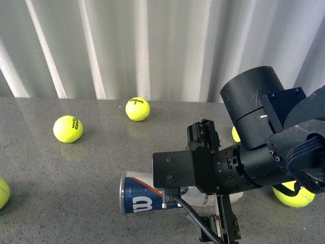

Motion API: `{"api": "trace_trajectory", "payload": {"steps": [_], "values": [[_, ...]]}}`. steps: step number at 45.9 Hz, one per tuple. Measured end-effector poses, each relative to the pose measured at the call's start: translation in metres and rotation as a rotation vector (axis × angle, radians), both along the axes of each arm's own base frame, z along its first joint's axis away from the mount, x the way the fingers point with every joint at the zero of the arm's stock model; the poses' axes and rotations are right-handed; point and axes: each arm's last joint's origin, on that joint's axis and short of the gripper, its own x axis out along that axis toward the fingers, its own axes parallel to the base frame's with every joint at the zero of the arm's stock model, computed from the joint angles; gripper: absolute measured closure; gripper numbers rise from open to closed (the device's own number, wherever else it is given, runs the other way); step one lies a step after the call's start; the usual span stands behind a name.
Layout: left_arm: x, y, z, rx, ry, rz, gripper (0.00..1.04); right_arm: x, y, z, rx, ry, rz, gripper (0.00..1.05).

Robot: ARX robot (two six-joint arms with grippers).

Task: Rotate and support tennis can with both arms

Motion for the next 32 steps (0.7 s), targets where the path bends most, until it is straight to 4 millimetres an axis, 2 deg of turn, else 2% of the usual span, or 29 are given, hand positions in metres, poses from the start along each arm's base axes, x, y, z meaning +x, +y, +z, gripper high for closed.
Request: {"api": "trace_trajectory", "payload": {"steps": [10,16,19,22,25,28,32], "values": [[0.0,0.0,0.0,0.0,0.0,0.0,0.07,-0.006,0.004,0.025,0.117,0.052,-0.061,0.07],[0.0,0.0,0.0,0.0,0.0,0.0,0.07,-0.007,0.006,0.069,0.345,0.075,-0.202,0.07],[0.0,0.0,0.0,0.0,0.0,0.0,0.07,-0.007,0.004,0.097,0.49,0.056,-0.375,0.07],[0.0,0.0,0.0,0.0,0.0,0.0,0.07,-0.007,-0.003,0.113,0.564,0.056,-0.541,0.07],[0.0,0.0,0.0,0.0,0.0,0.0,0.07,-0.01,-0.02,0.128,0.688,0.075,-0.844,0.07],[0.0,0.0,0.0,0.0,0.0,0.0,0.07,-0.017,-0.037,0.133,0.791,0.047,-1.106,0.07],[0.0,0.0,0.0,0.0,0.0,0.001,0.07,-0.03,-0.056,0.133,0.875,-0.028,-1.343,0.07]]}}
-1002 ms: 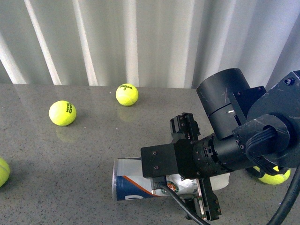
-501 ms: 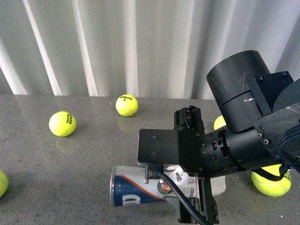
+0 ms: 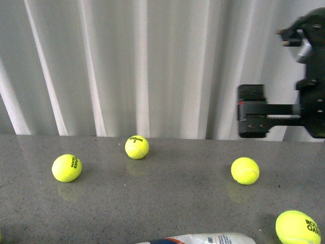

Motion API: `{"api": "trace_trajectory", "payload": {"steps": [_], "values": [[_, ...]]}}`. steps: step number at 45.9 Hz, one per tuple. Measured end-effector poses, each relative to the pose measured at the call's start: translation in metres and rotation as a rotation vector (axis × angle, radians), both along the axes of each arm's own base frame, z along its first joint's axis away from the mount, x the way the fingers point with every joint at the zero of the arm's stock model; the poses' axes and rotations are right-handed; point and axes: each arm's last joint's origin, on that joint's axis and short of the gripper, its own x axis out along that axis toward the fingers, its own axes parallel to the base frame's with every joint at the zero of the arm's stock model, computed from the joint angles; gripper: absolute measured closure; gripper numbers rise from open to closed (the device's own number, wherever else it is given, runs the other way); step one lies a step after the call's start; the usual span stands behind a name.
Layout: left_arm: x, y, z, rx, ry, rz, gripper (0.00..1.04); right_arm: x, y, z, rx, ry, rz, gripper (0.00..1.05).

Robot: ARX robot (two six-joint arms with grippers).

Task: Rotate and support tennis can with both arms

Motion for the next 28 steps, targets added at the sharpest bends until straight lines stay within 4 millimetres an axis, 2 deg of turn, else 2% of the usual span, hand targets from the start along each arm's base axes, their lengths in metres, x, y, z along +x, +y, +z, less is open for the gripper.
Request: {"api": "trace_trajectory", "payload": {"steps": [6,10,15,20,26,28], "values": [[0.0,0.0,0.0,0.0,0.0,-0.002,0.07,-0.003,-0.003,0.002,0.075,-0.007,-0.051,0.07],[0.0,0.0,0.0,0.0,0.0,-0.001,0.07,-0.011,-0.01,-0.01,0.038,-0.235,-0.049,0.23],[0.0,0.0,0.0,0.0,0.0,0.002,0.07,-0.042,-0.034,-0.014,0.016,-0.413,-0.04,0.46],[0.0,0.0,0.0,0.0,0.0,-0.001,0.07,-0.066,-0.055,-0.019,-0.006,-0.428,-0.061,0.69],[0.0,0.0,0.0,0.0,0.0,0.0,0.07,-0.091,-0.068,-0.029,-0.013,-0.418,-0.041,0.97],[0.0,0.0,0.0,0.0,0.0,0.0,0.07,-0.098,-0.071,-0.03,-0.015,-0.421,-0.041,1.01]]}}
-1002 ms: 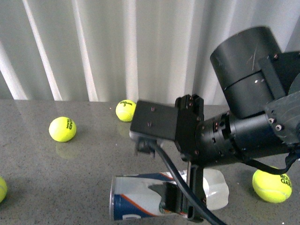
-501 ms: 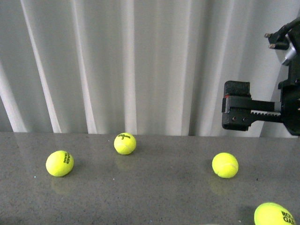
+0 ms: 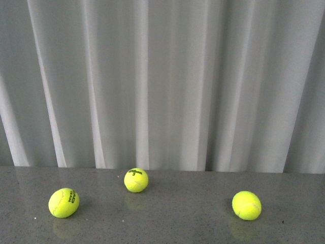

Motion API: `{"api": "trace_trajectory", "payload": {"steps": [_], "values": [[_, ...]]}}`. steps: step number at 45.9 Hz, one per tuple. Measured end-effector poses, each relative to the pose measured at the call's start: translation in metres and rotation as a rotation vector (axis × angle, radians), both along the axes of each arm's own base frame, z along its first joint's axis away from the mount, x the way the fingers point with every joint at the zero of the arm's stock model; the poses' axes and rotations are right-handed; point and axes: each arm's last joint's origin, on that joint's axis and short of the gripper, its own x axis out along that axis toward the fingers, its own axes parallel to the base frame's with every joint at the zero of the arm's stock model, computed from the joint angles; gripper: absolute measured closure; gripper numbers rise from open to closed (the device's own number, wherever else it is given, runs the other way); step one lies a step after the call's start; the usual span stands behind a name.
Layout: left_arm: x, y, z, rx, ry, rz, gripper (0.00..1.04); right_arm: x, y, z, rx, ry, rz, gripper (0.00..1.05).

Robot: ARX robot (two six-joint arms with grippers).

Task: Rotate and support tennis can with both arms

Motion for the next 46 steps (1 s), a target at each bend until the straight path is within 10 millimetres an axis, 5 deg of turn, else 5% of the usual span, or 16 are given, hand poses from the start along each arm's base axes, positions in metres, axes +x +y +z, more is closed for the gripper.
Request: {"api": "trace_trajectory", "payload": {"steps": [23,46], "values": [[0.0,0.0,0.0,0.0,0.0,0.0,0.07,-0.049,-0.028,-0.021,0.0,0.012,-0.011,1.01],[0.0,0.0,0.0,0.0,0.0,0.0,0.07,-0.076,-0.029,-0.015,0.001,-0.01,-0.01,1.01]]}}
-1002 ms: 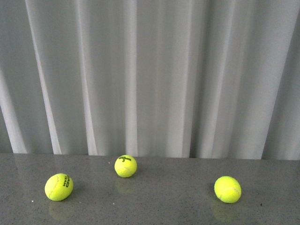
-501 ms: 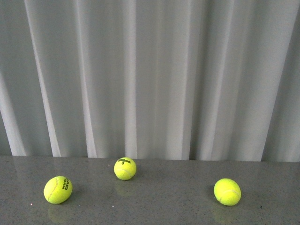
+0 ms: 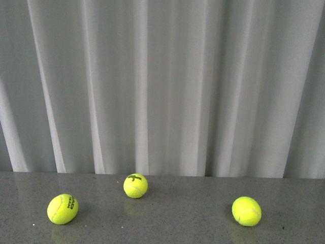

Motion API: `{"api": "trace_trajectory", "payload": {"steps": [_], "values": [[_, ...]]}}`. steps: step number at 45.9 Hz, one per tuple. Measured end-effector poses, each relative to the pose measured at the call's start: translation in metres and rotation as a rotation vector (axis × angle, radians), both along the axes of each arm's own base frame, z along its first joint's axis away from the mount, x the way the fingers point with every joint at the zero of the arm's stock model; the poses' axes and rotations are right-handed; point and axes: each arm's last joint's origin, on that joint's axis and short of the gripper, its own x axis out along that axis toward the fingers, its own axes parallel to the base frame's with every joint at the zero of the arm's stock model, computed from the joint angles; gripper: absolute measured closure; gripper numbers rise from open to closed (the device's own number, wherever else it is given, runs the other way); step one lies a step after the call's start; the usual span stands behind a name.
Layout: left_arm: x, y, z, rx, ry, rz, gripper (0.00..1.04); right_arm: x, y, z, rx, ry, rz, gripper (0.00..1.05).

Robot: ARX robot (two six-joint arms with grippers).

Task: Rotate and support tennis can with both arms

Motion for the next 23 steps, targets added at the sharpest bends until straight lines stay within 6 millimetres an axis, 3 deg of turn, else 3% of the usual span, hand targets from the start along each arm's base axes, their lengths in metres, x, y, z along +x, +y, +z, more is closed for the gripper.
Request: {"api": "trace_trajectory", "payload": {"steps": [23], "values": [[0.0,0.0,0.0,0.0,0.0,0.0,0.07,-0.013,0.0,0.002,0.0,-0.008,0.0,1.01]]}}
